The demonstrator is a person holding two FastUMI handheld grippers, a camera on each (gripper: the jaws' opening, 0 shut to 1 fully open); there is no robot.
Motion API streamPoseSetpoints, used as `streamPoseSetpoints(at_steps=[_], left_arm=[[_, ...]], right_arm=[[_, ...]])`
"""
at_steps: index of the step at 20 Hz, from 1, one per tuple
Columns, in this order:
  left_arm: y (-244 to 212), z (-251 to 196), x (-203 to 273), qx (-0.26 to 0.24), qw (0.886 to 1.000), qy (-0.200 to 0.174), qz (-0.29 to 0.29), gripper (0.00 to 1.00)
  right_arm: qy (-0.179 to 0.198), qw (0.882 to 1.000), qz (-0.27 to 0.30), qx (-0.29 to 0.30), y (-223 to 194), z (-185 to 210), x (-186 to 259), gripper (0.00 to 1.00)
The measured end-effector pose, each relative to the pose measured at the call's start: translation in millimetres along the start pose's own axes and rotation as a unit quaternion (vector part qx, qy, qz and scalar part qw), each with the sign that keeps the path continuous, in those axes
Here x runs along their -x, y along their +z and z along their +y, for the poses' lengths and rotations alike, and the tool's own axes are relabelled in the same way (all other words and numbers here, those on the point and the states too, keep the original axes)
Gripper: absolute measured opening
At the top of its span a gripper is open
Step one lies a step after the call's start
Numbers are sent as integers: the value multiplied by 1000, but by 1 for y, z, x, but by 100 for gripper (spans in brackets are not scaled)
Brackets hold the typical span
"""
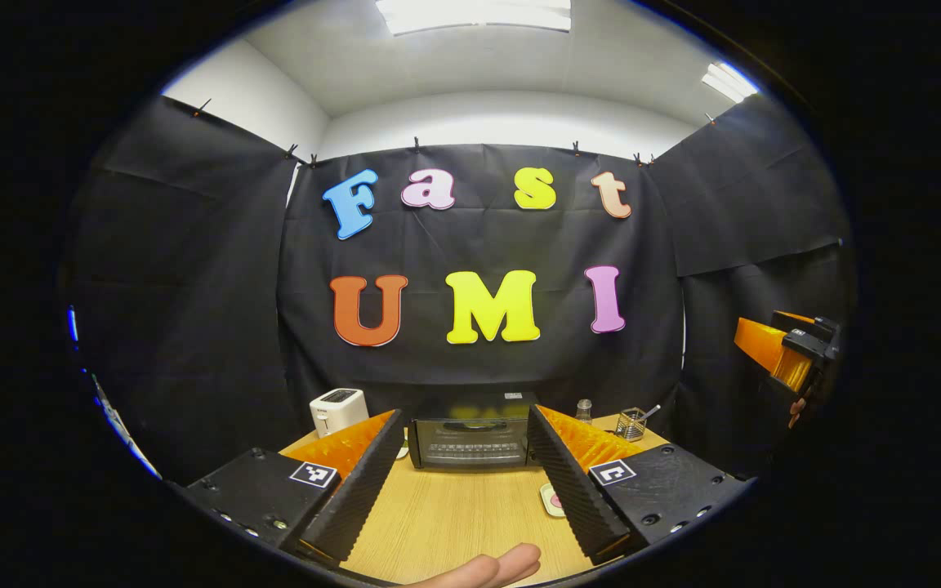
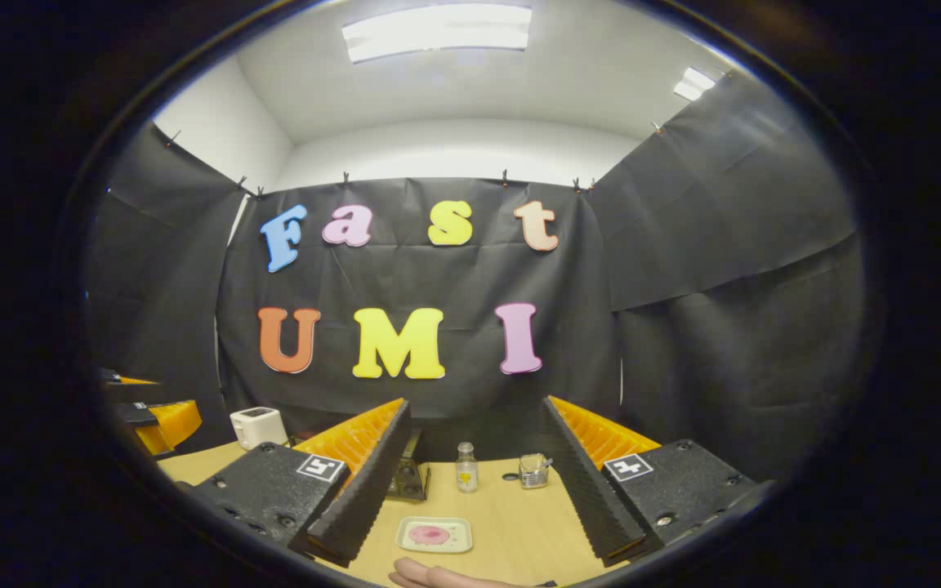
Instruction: Open the electric oven with the left hand, put the food in, and close the electric oven.
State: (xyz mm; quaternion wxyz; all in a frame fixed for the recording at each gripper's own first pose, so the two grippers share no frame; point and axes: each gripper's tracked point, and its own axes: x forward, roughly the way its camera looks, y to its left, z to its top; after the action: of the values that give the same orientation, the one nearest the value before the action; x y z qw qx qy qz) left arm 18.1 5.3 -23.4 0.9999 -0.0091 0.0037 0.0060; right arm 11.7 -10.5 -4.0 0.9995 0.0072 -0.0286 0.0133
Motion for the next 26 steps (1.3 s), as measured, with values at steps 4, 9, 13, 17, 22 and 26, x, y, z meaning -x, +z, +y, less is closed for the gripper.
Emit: streamPoseSetpoints(at_steps=[4,9,13,17,22,26], left_arm=[[-16,0,-31,5,1000,-1,12,96],[-36,-4,-94,6,1000,-5,28,96],[-50,-11,-150,1,999,-10,38,96],[-64,-23,-203,-9,999,-25,40,96],[-122,-44,-283,-8,994,-51,97,96],[-170,-41,-332,-23,986,-39,160,97]], right_arm=[[1,1000,-2,-5,-11,-8,-22,100],[7,1000,1,2,-22,-15,-54,100],[14,1000,21,0,-35,-22,-84,100],[-5,1000,24,1,-40,-39,-106,100],[-23,999,26,10,-50,-65,-124,100],[-35,999,22,22,-60,-86,-133,100]])
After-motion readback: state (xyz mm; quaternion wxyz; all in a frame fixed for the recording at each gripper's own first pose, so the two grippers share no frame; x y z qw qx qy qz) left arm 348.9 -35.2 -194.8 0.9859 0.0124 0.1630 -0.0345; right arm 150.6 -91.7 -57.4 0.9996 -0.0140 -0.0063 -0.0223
